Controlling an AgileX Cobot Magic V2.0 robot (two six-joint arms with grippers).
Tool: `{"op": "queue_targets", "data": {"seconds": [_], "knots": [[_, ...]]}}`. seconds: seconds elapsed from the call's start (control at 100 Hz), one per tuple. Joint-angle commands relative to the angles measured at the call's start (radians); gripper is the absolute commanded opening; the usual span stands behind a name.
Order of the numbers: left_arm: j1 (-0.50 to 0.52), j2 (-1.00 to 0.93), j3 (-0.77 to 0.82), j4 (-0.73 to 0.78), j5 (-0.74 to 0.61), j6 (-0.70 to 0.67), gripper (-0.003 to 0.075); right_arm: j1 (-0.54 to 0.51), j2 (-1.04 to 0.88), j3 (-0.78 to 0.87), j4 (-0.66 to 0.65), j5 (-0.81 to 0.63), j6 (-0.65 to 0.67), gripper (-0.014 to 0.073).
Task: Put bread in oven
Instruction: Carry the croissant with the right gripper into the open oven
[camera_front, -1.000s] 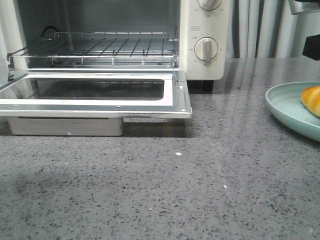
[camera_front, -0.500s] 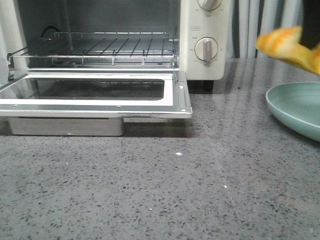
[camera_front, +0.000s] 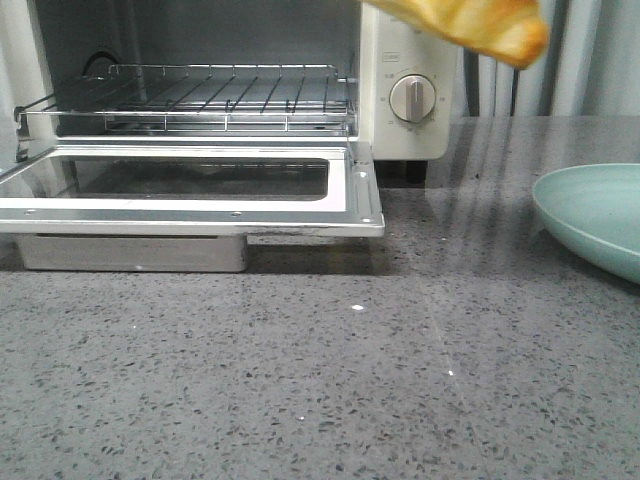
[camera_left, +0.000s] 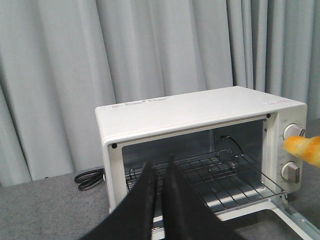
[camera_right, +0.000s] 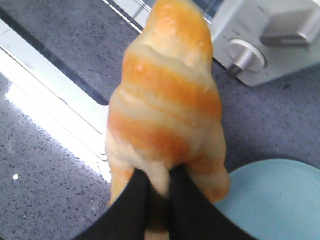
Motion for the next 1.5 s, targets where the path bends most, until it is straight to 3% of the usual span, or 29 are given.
{"op": "queue_targets", "data": {"seconds": [0.0,0.66,0.97,1.49], "knots": [[0.003,0.000,-0.033,-0.005,-0.064,-0.007,-0.0020,0.028,0.008,-0.076,-0.007,0.003,-0.029,-0.0065],[0.003,0.001,-0.033,-0.005,-0.059,-0.007,-0.0020,0.057,0.299,-0.416,-0.010,-0.010,-0.271,-0.0065],[0.003,0.001,-0.033,-0.005,-0.057,-0.007,-0.0020,0.089,0.367,-0.432,-0.039,-0.127,-0.360,-0.0067],[0.003,0.001,-0.033,-0.005,-0.022,-0.007,-0.0020,0.116,0.402,-0.432,-0.231,-0.309,-0.367,-0.0067]]}}
